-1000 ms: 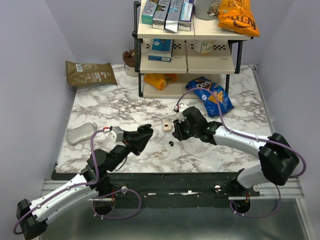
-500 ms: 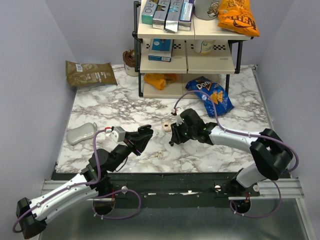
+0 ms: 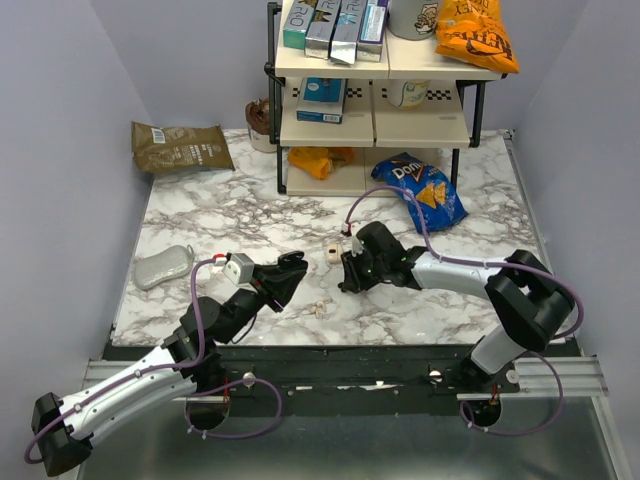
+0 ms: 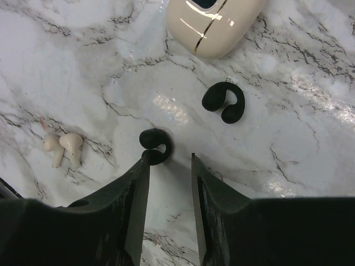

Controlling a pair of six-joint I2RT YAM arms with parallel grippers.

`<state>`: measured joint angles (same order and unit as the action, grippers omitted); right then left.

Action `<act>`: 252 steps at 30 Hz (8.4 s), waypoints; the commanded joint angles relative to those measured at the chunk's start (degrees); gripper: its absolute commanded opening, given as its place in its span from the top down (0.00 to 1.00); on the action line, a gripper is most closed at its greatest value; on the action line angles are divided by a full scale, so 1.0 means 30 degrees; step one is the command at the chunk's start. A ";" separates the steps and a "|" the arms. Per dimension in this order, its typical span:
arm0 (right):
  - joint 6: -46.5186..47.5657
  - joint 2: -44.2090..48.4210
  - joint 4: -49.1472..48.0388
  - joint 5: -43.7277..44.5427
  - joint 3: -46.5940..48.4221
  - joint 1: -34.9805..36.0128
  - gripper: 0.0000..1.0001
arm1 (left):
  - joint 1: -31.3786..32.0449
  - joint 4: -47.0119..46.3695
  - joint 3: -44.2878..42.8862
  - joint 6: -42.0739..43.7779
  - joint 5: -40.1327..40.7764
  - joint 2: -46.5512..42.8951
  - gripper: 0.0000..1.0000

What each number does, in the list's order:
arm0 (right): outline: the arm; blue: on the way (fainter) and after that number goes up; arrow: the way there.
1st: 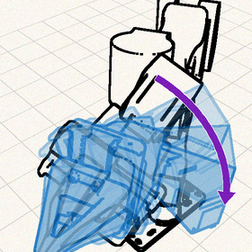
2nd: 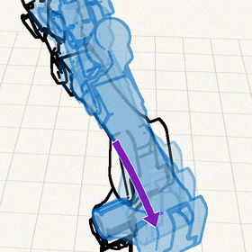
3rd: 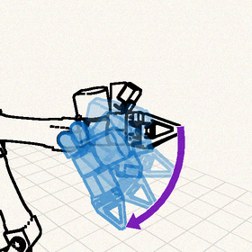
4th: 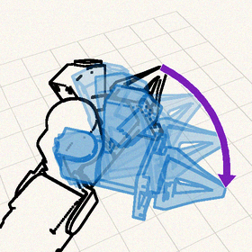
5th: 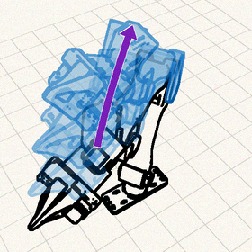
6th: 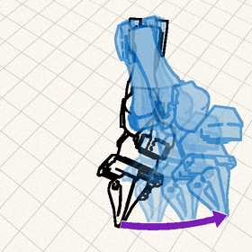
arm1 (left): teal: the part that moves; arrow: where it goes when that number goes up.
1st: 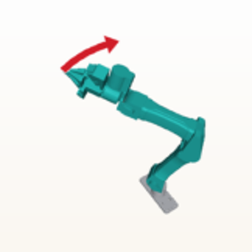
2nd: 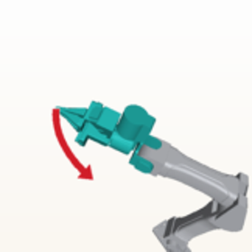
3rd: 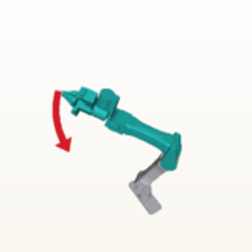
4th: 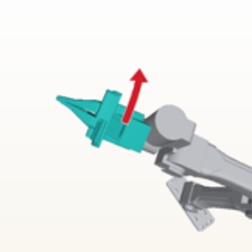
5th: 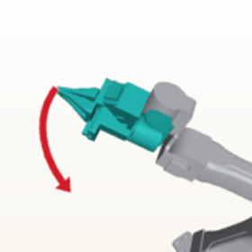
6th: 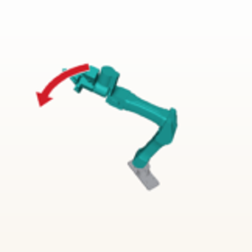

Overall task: Insert the wireless bluetooth earbuds into the charging case
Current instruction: Pick up the earbud from the center of the board, then place the earbud in the charging case, then pick up the earbud from the center of the board.

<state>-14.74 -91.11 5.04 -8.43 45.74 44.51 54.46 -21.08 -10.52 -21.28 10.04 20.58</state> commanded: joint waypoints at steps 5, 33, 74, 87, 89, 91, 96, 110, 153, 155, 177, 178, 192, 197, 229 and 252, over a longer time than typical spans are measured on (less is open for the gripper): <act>-0.0037 -0.0831 -0.0303 0.0494 0.0340 0.0046 0.57 | 0.0129 -0.0209 0.0285 0.0032 0.0432 -0.0004 1.00; -0.0037 -0.1974 -0.0244 -0.0120 0.1219 0.0046 0.71 | 0.0276 -0.0298 0.0227 0.0032 0.0256 0.0348 1.00; 0.5879 1.7068 0.8925 -0.4894 0.4148 0.0339 0.99 | -0.4348 -0.8758 -0.5424 -0.1281 -1.6141 0.9977 1.00; 0.5881 1.6865 0.9336 -0.7441 0.5818 0.0397 0.99 | -0.5379 -0.9673 -0.9353 -0.4538 -2.5084 1.4674 1.00; 0.5939 1.6428 0.9511 -0.7795 0.6198 0.0397 0.99 | -0.5350 -0.9062 -0.9470 -0.4363 -2.5727 1.4761 1.00; 0.6114 1.6075 0.9861 -0.8206 0.6492 0.0455 0.99 | -0.5379 -0.8387 -0.9792 -0.3750 -2.6022 1.4791 1.00; 0.6408 1.5226 1.0273 -0.8791 0.6990 0.0836 0.99 | -0.5378 -0.6832 -1.0348 -0.3250 -2.6814 1.5025 1.00; 0.6057 1.4433 0.9425 -0.7915 0.6407 0.1481 0.99 | -0.5349 -0.5687 -1.0730 -0.2340 -2.6171 1.5318 1.00; 0.4943 1.3291 0.6905 -0.6156 0.4530 0.1774 0.99 | -0.4998 -0.6156 -1.0320 -0.2311 -2.4676 1.4293 1.00; 0.4450 1.3232 0.6934 -0.6098 0.4530 0.1832 0.99 | -0.4969 -0.6302 -1.0291 -0.2312 -2.4472 1.4293 1.00; 0.3948 1.3875 0.7344 -0.5219 0.4823 0.1891 0.63 | -0.4969 -0.7680 -0.9851 -0.2839 -2.3387 1.4381 1.00; 0.3860 1.3963 0.7373 -0.5190 0.4968 0.1862 0.62 | -0.4969 -0.7622 -0.9822 -0.2781 -2.3329 1.4381 1.00; 0.1319 1.5549 0.6907 0.5883 0.2577 0.1424 0.54 | -0.4911 -0.5045 -0.6720 -0.0671 -1.8704 1.1075 1.00; -0.0446 1.3208 0.2873 0.5243 -0.0916 0.0398 0.66 | -0.4150 -0.2824 -0.5370 0.0322 -1.4610 0.7711 1.00; -0.1326 -0.0626 0.0107 0.1139 0.2275 -0.1683 0.42 | -0.2537 0.0581 -0.4607 0.0852 -1.1288 0.4303 1.00; -0.0360 -0.2998 0.0868 0.3772 0.2829 -0.1126 0.33 | -0.1483 0.1080 -0.4607 0.1379 -1.0379 0.4156 1.00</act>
<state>-17.67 -97.41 6.04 -1.48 52.47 40.45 49.54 -17.98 -24.62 -18.06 -22.55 33.63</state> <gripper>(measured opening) 0.673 0.373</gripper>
